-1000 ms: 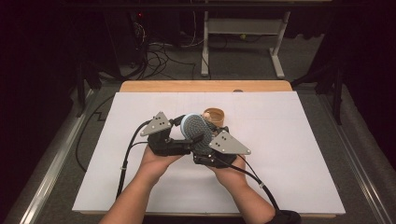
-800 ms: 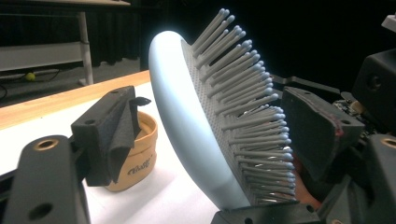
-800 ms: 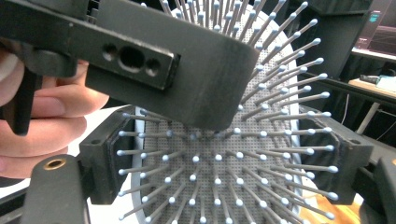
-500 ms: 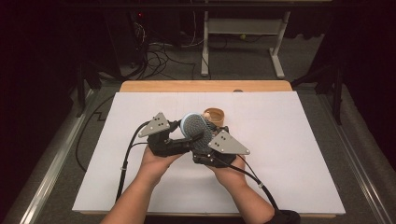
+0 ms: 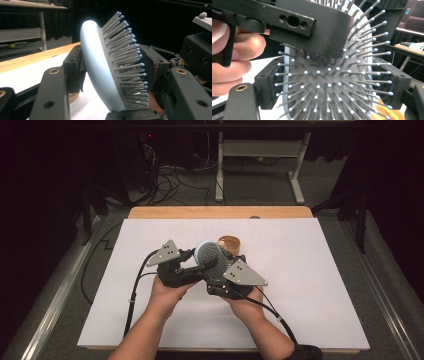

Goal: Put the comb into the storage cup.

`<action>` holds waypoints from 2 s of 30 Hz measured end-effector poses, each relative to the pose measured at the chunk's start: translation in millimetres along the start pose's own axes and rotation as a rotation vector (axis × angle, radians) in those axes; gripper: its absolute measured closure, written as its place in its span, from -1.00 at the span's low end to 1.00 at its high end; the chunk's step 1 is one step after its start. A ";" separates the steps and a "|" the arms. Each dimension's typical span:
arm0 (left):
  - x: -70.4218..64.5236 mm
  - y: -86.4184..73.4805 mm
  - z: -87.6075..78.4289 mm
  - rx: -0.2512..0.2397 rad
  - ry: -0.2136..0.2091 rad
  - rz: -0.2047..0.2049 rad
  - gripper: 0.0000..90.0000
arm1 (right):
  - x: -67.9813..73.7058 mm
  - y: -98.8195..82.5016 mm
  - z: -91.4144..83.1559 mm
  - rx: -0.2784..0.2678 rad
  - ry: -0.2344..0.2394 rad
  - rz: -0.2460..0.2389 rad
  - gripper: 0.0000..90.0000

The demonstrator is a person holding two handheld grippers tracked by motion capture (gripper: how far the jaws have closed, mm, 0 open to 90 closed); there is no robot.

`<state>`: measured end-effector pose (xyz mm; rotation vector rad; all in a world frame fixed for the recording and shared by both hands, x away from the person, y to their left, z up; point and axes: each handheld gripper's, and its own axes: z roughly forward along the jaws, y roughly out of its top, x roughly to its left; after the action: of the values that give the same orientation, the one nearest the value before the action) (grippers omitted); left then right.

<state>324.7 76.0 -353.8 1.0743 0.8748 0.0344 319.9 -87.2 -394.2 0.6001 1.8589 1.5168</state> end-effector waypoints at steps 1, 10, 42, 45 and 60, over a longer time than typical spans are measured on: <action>0.0 0.2 0.2 0.000 0.003 0.000 0.03 | 0.2 -0.1 0.1 0.000 -0.002 -0.001 -0.54; -0.8 2.3 0.6 -0.010 0.018 -0.011 0.14 | 0.4 1.8 1.6 0.015 -0.011 -0.020 -0.54; -4.0 4.5 0.4 -0.037 0.048 0.000 0.27 | 4.9 6.5 7.4 0.034 -0.041 -0.030 -0.56; -4.0 3.7 0.6 -0.034 0.050 0.007 0.27 | 4.0 6.8 7.7 0.042 -0.034 -0.020 -0.56; -4.6 6.8 -1.4 -0.056 0.050 0.031 0.28 | -0.4 3.5 10.9 0.091 0.020 0.050 -1.00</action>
<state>323.2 78.5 -346.0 1.0385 0.8972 0.1120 327.9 -79.4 -392.0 0.6804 1.9502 1.4806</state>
